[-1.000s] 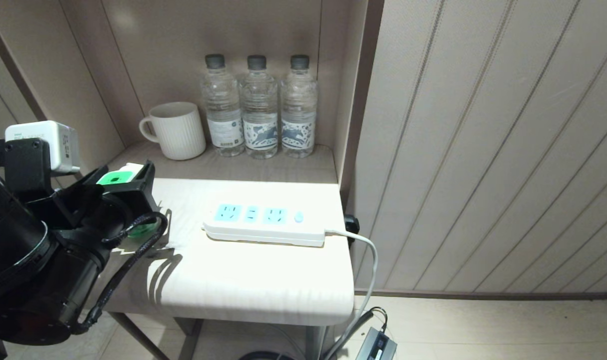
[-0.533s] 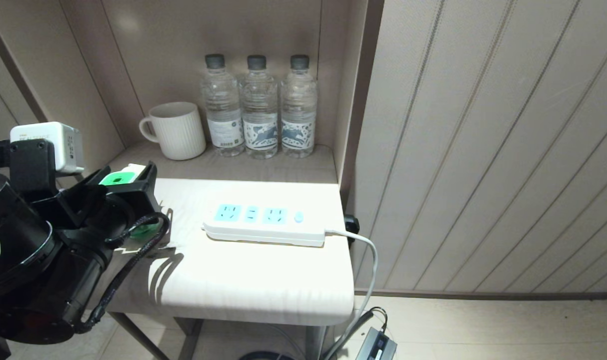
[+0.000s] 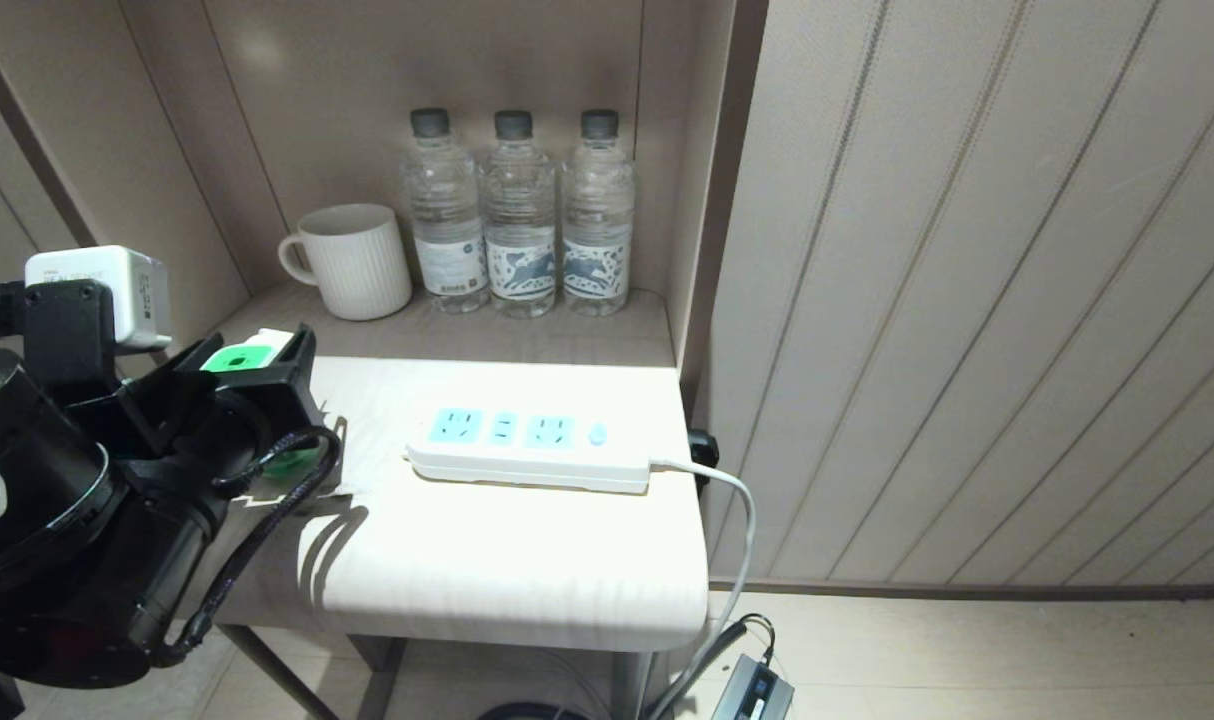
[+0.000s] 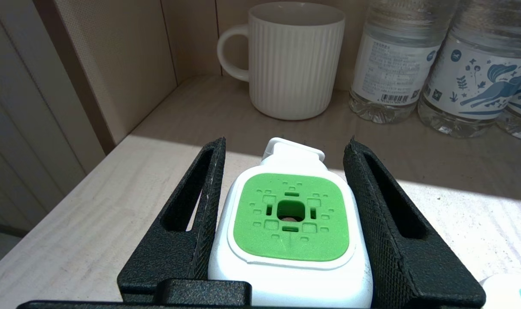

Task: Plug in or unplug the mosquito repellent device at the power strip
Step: Pick up the mosquito repellent liquid

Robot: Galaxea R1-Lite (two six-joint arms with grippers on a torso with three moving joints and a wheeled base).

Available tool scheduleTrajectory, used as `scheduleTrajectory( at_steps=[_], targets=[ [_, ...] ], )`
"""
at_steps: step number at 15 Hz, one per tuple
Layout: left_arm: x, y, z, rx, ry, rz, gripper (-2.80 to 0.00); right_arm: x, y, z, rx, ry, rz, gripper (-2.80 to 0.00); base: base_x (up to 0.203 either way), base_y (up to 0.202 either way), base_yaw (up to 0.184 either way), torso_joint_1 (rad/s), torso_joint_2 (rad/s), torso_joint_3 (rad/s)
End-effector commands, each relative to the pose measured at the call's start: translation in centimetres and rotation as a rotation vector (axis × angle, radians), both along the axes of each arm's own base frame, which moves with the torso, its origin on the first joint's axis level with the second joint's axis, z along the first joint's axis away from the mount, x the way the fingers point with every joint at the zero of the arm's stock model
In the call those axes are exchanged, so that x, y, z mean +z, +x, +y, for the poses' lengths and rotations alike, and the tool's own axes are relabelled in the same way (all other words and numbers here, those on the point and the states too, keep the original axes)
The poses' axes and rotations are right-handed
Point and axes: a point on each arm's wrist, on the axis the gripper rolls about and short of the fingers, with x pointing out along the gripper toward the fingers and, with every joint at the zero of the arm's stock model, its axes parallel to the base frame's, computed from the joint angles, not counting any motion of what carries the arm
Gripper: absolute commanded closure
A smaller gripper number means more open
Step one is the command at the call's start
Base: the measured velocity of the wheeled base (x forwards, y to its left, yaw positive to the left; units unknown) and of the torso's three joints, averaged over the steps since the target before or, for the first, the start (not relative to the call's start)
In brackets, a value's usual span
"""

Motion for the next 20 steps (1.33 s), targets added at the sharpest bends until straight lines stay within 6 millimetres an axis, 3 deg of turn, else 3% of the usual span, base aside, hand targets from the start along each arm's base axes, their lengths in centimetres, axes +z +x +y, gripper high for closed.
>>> scheduleTrajectory(
  at_steps=[1, 20],
  targets=[
    [0.01, 0.05, -0.02, 0.004, -0.003, -0.003, 0.0, 0.01, 0.0, 0.0, 0.0, 0.0, -0.001, 0.0, 0.0, 0.0, 0.0, 0.0, 0.0, 0.0],
    [-0.03, 0.27, -0.18, 0.008, -0.008, -0.003, 0.0, 0.01, 0.0, 0.0, 0.0, 0.0, -0.001, 0.0, 0.0, 0.0, 0.0, 0.0, 0.0, 0.0]
  ],
)
